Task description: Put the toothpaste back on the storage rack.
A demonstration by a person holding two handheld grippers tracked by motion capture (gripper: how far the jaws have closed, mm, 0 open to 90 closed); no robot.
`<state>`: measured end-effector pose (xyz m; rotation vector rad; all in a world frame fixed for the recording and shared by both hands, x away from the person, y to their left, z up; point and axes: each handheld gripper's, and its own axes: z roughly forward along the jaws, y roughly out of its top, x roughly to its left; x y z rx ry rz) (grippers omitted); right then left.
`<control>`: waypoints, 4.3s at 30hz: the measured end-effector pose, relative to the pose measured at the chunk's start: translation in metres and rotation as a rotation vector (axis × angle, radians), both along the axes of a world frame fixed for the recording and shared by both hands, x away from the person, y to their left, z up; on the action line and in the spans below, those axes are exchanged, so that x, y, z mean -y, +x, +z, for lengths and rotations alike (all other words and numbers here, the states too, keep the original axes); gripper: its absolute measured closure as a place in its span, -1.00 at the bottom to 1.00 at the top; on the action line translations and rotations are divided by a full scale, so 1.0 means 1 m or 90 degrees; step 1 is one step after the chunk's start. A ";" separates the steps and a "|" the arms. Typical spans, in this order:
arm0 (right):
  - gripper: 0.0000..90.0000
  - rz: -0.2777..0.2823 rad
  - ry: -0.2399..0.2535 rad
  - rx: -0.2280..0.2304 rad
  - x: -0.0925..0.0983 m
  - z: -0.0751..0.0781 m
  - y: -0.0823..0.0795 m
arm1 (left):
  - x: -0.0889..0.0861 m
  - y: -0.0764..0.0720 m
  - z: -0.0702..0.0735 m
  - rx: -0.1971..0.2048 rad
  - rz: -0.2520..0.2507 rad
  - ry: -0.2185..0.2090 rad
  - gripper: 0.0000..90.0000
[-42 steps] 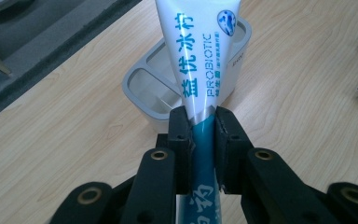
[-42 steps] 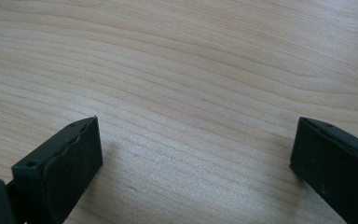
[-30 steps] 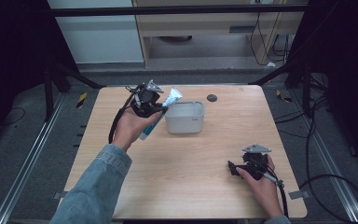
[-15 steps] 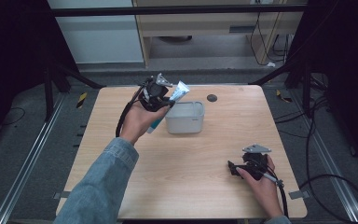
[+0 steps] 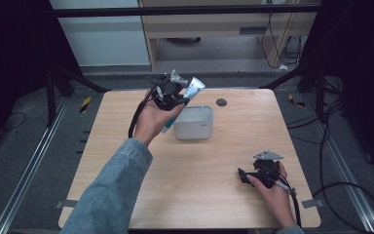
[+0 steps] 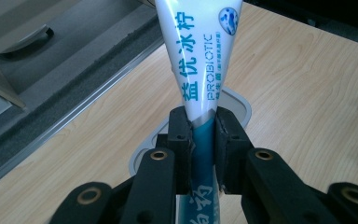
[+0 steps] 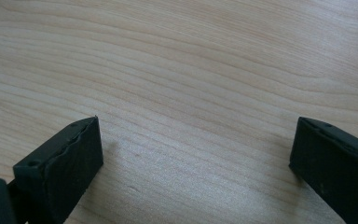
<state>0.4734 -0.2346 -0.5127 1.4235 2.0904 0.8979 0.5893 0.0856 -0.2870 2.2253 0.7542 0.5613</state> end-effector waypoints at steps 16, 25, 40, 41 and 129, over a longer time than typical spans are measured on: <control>-0.94 0.000 -0.001 0.000 0.000 0.000 0.000 | 0.004 0.024 -0.007 -0.002 0.025 -0.014 0.73; -0.94 0.001 -0.001 0.000 0.000 0.000 0.000 | 0.013 0.026 -0.007 0.010 0.028 -0.033 0.74; -0.94 0.001 -0.001 0.000 0.000 0.000 0.000 | 0.024 0.019 -0.005 0.056 0.036 -0.062 0.74; -0.94 0.001 -0.001 0.000 0.000 0.000 0.000 | 0.024 0.018 -0.005 0.060 0.036 -0.067 0.74; -0.94 0.002 -0.002 -0.001 0.000 0.000 0.000 | 0.030 0.040 -0.042 0.127 0.018 -0.152 0.74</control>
